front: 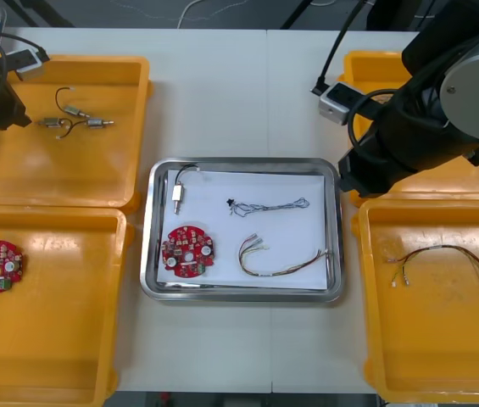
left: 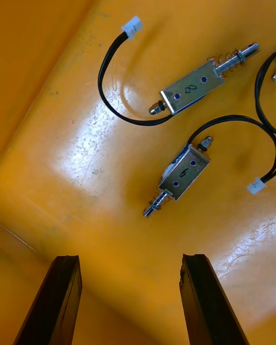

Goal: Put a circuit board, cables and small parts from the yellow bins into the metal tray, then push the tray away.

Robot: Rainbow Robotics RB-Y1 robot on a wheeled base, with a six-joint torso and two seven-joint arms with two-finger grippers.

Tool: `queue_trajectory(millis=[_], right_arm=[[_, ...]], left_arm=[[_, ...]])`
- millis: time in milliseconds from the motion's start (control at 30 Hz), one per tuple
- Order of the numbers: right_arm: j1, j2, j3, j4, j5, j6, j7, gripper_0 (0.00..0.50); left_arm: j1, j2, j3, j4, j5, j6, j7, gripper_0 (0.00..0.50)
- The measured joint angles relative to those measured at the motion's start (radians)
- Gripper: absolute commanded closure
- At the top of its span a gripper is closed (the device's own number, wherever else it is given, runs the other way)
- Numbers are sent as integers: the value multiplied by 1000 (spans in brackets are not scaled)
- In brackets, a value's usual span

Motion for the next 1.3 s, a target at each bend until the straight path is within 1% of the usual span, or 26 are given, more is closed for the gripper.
queue_trajectory(millis=[133,333,467,533,700,800,1033,1133,1300], right_arm=[[15,-24,-36,-21,-1,9,-154,0],[65,-66,-91,-62,-8,9,-207,0],[121,-89,-144,-96,-23,9,-342,0],[151,-99,-180,-107,-40,9,-378,0],[221,-115,-274,-110,-88,9,-401,0],[261,-125,-322,-110,-92,9,-435,0],[339,-134,-406,-111,-90,9,-435,0],[367,-135,-426,-111,-72,9,-435,0],[406,-135,-433,-111,-5,9,-435,0]], left_arm=[[0,-14,29,2,-20,-7,0,0],[0,-44,61,2,-48,-16,0,0],[0,-74,86,3,-65,-37,0,0],[1,-87,91,4,-67,-52,0,0],[5,-111,92,5,-67,-80,0,0],[10,-120,92,5,-67,-94,0,0],[24,-124,92,6,-68,-112,0,0],[34,-124,92,6,-68,-117,0,0],[51,-124,93,6,-67,-121,0,0]])
